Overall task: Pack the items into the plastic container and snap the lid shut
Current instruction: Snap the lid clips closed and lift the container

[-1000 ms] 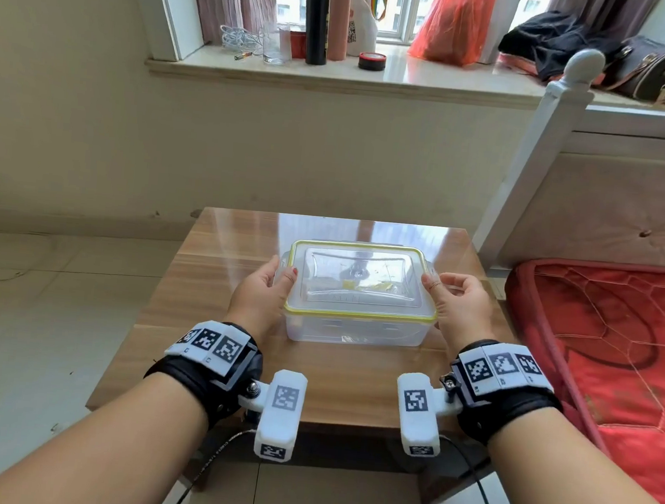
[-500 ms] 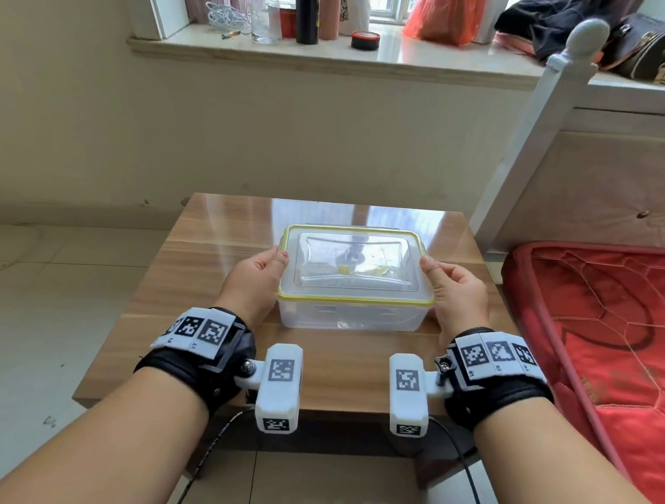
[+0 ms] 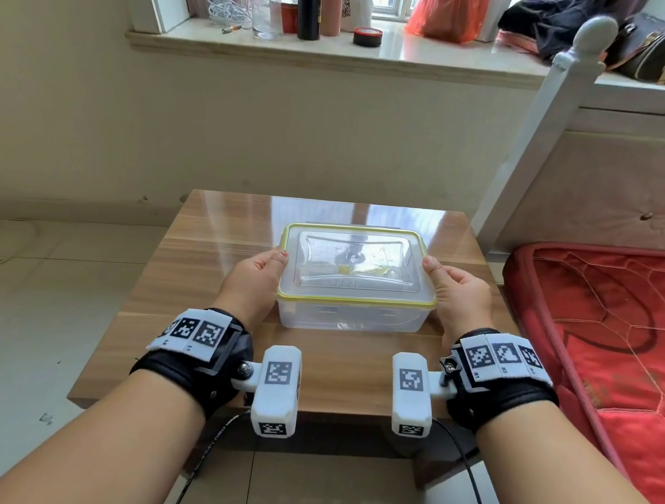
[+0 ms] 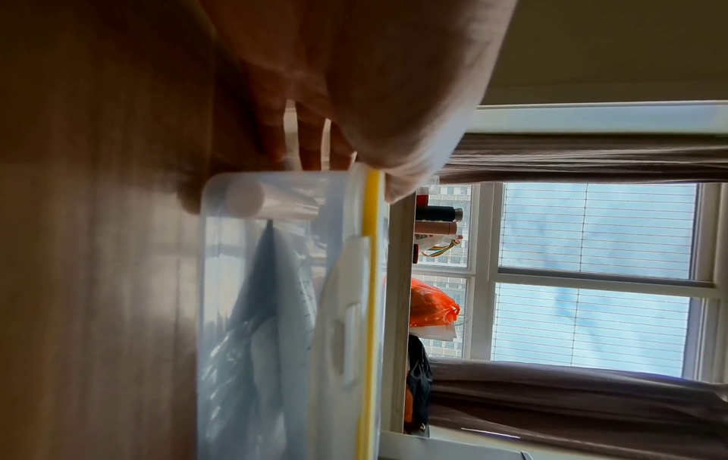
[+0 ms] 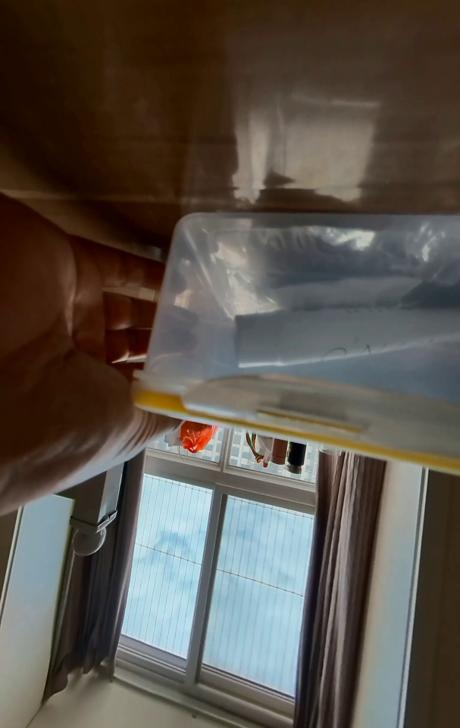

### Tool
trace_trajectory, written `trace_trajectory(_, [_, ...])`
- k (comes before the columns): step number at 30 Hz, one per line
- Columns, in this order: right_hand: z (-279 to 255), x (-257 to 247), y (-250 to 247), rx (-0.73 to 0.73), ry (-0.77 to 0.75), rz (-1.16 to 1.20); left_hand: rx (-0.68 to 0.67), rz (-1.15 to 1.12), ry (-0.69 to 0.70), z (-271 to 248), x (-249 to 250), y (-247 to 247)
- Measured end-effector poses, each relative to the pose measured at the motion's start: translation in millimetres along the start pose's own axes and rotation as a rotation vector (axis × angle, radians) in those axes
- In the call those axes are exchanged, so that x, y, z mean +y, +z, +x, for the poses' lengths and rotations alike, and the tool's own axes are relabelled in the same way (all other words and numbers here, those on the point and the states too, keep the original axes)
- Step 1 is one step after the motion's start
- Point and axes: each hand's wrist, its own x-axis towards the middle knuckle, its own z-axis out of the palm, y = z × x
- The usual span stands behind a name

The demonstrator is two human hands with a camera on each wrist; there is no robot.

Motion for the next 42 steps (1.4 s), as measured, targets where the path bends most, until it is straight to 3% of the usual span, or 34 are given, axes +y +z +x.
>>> trace_trajectory(9, [-6.5,-7.3,-1.0,-0.032,0.099,0.036,-0.031,-0.05,0.004,-3.7,2.0,3.4])
trace_trajectory(14, [-20.1,-15.8,2.6,-0.099,0.214,0.176,0.062,-0.071,-0.015,-9.3,0.0,4.5])
trace_trajectory(17, [-25.2,-5.6,4.1,-0.161,0.11,0.056,0.054,-0.117,-0.003,-18.2,-3.4,4.6])
trace_trajectory(22, [-40.4,0.6,-3.9,-0.341,-0.093,-0.078,-0.141,0.017,0.149,-39.0,-0.9,8.2])
trace_trajectory(26, [-41.6,4.5,-10.8,-0.424,-0.141,-0.132,-0.129,0.062,0.163,-45.0,0.1,9.5])
trace_trajectory(42, [-42.9,10.0,-6.8,-0.293,-0.253,-0.214,-0.057,0.086,0.191,-44.5,-4.6,13.0])
